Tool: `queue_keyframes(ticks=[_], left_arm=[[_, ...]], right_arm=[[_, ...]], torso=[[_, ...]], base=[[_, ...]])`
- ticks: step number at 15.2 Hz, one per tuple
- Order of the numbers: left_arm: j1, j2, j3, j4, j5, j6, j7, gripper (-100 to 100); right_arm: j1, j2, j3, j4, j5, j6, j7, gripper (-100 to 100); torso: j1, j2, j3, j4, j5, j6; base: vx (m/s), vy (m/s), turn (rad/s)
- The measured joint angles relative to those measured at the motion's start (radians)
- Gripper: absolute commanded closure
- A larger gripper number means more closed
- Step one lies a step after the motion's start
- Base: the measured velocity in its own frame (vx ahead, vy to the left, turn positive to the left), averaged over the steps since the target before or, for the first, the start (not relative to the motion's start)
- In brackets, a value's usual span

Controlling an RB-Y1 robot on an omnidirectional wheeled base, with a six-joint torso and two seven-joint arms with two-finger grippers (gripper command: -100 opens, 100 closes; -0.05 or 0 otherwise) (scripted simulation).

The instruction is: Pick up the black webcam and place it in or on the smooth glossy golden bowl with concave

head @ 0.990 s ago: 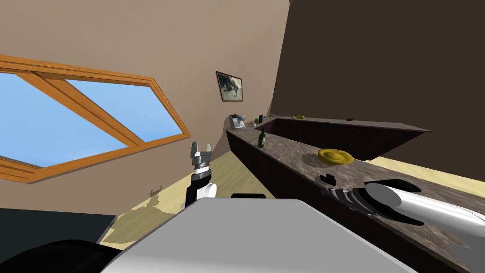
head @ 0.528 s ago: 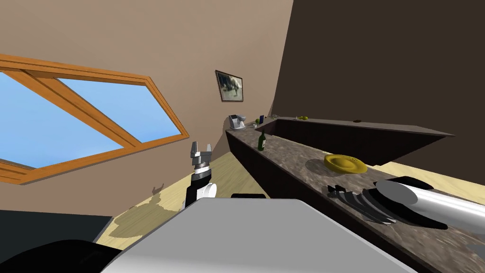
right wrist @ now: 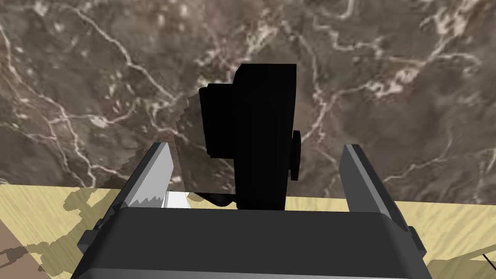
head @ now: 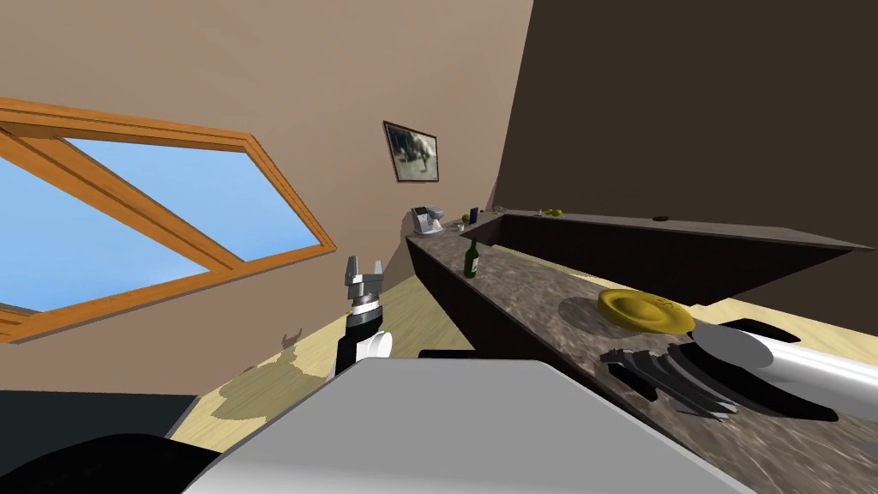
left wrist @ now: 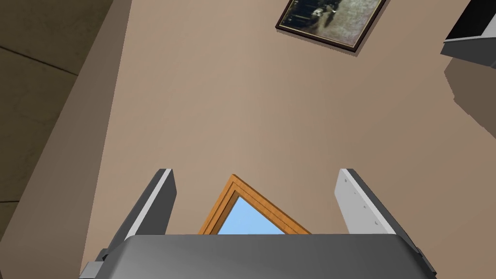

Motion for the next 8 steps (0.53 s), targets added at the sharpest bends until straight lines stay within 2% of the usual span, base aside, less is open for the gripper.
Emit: queue_keyframes(ticks=[1, 2, 8], left_arm=[[0.0, 0.0, 0.0, 0.0, 0.0, 0.0, 0.0, 0], [0.0, 0.0, 0.0, 0.0, 0.0, 0.0, 0.0, 0], [0.0, 0.0, 0.0, 0.0, 0.0, 0.0, 0.0, 0]], right_arm=[[-0.005, 0.005, 0.003, 0.013, 0.006, -0.012, 0.012, -100], [-0.006, 0.006, 0.004, 0.016, 0.008, -0.016, 0.016, 100], [-0.001, 0.002, 0.002, 0.006, 0.002, -0.009, 0.008, 100]], torso=[[0.002, 0.002, 0.001, 0.0, 0.001, 0.0], [0.003, 0.003, 0.002, 0.001, 0.001, 0.0], [0.002, 0.003, 0.001, 0.0, 0.001, -0.001]], base=[[-0.004, 0.03, -0.017], [0.0, 0.01, -0.003], [-0.002, -0.008, 0.014]])
